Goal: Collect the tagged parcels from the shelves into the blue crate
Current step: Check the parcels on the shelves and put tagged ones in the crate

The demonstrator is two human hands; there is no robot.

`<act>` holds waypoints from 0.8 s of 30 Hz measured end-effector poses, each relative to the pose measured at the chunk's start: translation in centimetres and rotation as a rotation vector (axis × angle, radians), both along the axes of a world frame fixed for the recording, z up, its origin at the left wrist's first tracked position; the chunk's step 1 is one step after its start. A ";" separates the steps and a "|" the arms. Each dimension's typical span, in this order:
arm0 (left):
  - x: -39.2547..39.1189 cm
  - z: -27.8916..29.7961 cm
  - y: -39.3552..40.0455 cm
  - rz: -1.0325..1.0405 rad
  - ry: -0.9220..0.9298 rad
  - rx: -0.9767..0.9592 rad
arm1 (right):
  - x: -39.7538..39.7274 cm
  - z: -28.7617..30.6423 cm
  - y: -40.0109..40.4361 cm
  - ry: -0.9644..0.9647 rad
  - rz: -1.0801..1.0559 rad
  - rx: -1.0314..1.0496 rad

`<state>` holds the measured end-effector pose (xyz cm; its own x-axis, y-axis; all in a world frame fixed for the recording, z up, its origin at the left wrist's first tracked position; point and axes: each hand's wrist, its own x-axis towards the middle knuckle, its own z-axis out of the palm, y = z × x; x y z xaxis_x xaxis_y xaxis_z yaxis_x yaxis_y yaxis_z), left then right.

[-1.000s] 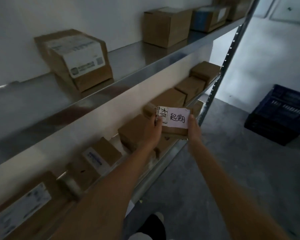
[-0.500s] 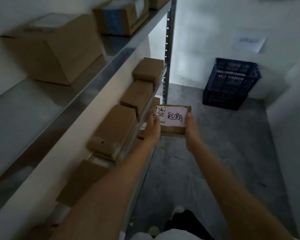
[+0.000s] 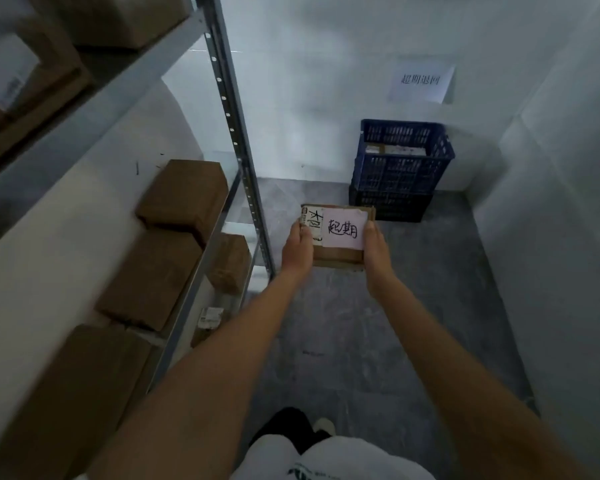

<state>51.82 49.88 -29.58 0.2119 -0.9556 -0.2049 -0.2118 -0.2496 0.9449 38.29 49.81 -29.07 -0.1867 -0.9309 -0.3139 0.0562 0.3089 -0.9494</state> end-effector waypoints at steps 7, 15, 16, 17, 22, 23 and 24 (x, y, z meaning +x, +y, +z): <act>-4.9 -1.6 -12.4 -0.041 0.040 0.043 | -5.4 -2.0 -11.7 0.041 -0.066 0.052; -10.7 -3.3 -28.9 -0.134 0.058 0.136 | -11.7 -3.8 -26.7 0.120 -0.120 0.119; -11.6 -3.2 -31.0 -0.147 0.057 0.138 | -12.7 -3.8 -28.7 0.134 -0.119 0.121; -12.5 -3.2 -33.1 -0.157 0.059 0.134 | -13.8 -3.8 -30.7 0.146 -0.117 0.121; -17.6 -2.8 -42.2 -0.202 0.024 0.126 | -18.9 -4.6 -39.6 0.207 -0.139 0.146; -18.7 -2.9 -43.8 -0.216 0.022 0.129 | -19.9 -4.8 -41.2 0.207 -0.144 0.147; -19.8 -3.2 -45.5 -0.230 0.023 0.132 | -20.9 -5.3 -43.0 0.209 -0.148 0.150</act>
